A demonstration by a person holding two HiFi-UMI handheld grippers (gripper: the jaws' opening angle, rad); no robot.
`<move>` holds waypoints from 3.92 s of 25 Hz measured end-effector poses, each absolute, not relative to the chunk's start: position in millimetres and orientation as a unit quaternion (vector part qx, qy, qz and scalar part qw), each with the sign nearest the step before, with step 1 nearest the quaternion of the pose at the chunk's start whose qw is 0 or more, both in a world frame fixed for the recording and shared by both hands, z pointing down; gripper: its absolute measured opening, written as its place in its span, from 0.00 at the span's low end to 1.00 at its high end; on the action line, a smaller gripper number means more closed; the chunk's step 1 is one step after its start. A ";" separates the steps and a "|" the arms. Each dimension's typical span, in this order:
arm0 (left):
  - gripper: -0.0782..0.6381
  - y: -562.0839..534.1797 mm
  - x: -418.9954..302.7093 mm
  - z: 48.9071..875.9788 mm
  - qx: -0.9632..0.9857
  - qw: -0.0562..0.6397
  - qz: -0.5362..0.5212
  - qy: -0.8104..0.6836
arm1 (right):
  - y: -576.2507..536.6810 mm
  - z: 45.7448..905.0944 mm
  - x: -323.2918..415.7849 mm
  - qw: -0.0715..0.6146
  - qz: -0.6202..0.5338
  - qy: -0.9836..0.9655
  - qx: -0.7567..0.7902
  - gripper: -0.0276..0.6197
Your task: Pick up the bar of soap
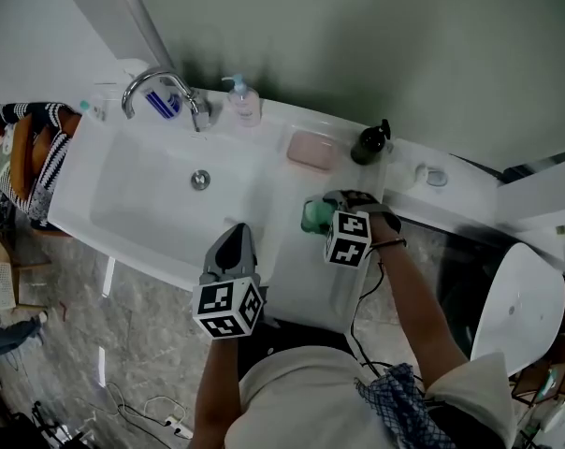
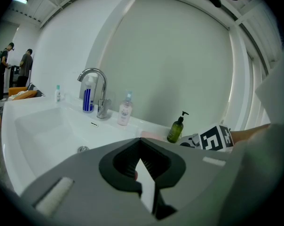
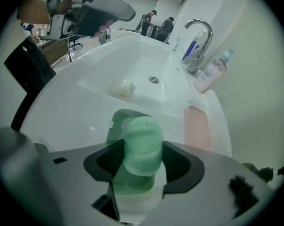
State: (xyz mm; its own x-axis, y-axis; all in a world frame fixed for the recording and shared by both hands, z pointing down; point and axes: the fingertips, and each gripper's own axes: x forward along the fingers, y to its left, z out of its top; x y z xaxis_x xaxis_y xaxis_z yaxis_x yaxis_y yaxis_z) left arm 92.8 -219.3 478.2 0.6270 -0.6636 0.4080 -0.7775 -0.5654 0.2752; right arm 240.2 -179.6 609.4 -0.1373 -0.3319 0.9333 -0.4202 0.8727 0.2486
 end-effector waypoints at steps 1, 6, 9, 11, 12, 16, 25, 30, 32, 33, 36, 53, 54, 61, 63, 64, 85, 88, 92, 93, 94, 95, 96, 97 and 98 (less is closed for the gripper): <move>0.12 -220.0 92.7 479.8 0.874 0.223 0.130 -0.412 | -179.6 608.7 239.8 0.606 0.036 -0.755 0.248 0.42; 0.12 -218.1 94.8 485.9 0.873 0.229 0.136 -0.410 | -179.8 609.8 239.3 0.605 0.062 -0.758 0.235 0.42; 0.12 -219.2 94.5 485.4 0.872 0.228 0.136 -0.410 | -181.2 610.6 236.3 0.603 0.098 -0.761 0.219 0.42; 0.12 -221.2 93.1 485.5 0.871 0.229 0.134 -0.412 | -181.7 611.4 234.7 0.605 0.108 -0.762 0.206 0.42; 0.12 -222.1 92.3 485.9 0.871 0.230 0.134 -0.413 | -182.3 611.6 234.2 0.606 0.108 -0.761 0.202 0.42; 0.12 -223.0 91.2 487.6 0.869 0.235 0.133 -0.414 | -182.9 611.2 234.0 0.606 0.102 -0.762 0.205 0.43; 0.12 -226.0 82.3 482.3 0.866 0.236 0.120 -0.425 | -179.2 608.2 238.2 0.590 0.076 -0.767 0.240 0.43; 0.12 -222.6 81.4 485.0 0.865 0.235 0.124 -0.425 | -183.0 604.1 232.4 0.583 0.066 -0.770 0.251 0.43; 0.12 -221.7 80.9 486.3 0.865 0.235 0.126 -0.425 | -184.4 601.1 228.1 0.582 0.063 -0.771 0.251 0.43; 0.12 -221.3 80.7 486.7 0.865 0.235 0.126 -0.425 | -185.0 599.6 226.6 0.581 0.061 -0.771 0.251 0.43; 0.12 -220.8 80.4 487.0 0.865 0.234 0.125 -0.425 | -186.4 596.0 226.3 0.582 0.058 -0.770 0.255 0.43; 0.12 -216.7 64.8 480.3 0.863 0.234 0.107 -0.436 | -192.9 557.4 203.5 0.571 0.024 -0.775 0.271 0.43; 0.12 -216.3 61.8 480.1 0.862 0.234 0.106 -0.438 | -194.4 555.4 199.1 0.569 0.020 -0.776 0.272 0.43; 0.12 -216.2 37.9 475.9 0.850 0.236 0.090 -0.462 | -205.4 544.4 158.9 0.552 -0.004 -0.793 0.258 0.43; 0.12 -216.9 30.8 475.4 0.846 0.235 0.087 -0.470 | -210.7 543.1 147.3 0.549 -0.015 -0.797 0.251 0.43; 0.12 -217.0 26.9 475.5 0.844 0.235 0.087 -0.473 | -213.4 543.1 141.3 0.548 -0.021 -0.799 0.247 0.43; 0.12 -222.7 -29.5 490.9 0.804 0.251 0.103 -0.529 | -257.4 596.4 59.5 0.539 0.007 -0.823 0.177 0.43; 0.12 -223.6 -29.9 491.2 0.801 0.252 0.105 -0.533 | -263.2 610.1 59.8 0.548 0.016 -0.819 0.167 0.43; 0.12 -223.8 -32.6 493.8 0.795 0.257 0.106 -0.539 | -275.1 627.2 60.6 0.558 0.028 -0.813 0.161 0.43; 0.12 -223.8 -33.6 495.3 0.792 0.260 0.107 -0.542 | -277.6 630.7 60.4 0.559 0.032 -0.813 0.159 0.43; 0.12 -223.9 -34.6 497.1 0.790 0.262 0.108 -0.544 | -280.2 633.5 59.8 0.559 0.034 -0.814 0.156 0.43; 0.12 -224.2 -35.5 499.1 0.787 0.264 0.109 -0.547 | -282.9 636.1 59.2 0.558 0.034 -0.815 0.154 0.43; 0.12 -224.8 -35.8 501.1 0.785 0.266 0.109 -0.549 | -285.2 638.9 59.3 0.559 0.034 -0.815 0.151 0.43; 0.12 -225.1 -35.6 502.8 0.783 0.268 0.109 -0.550 | -286.7 642.0 60.3 0.561 0.035 -0.814 0.149 0.43; 0.12 -225.0 -35.3 504.3 0.782 0.269 0.110 -0.551 | -287.6 645.6 61.2 0.563 0.037 -0.813 0.147 0.43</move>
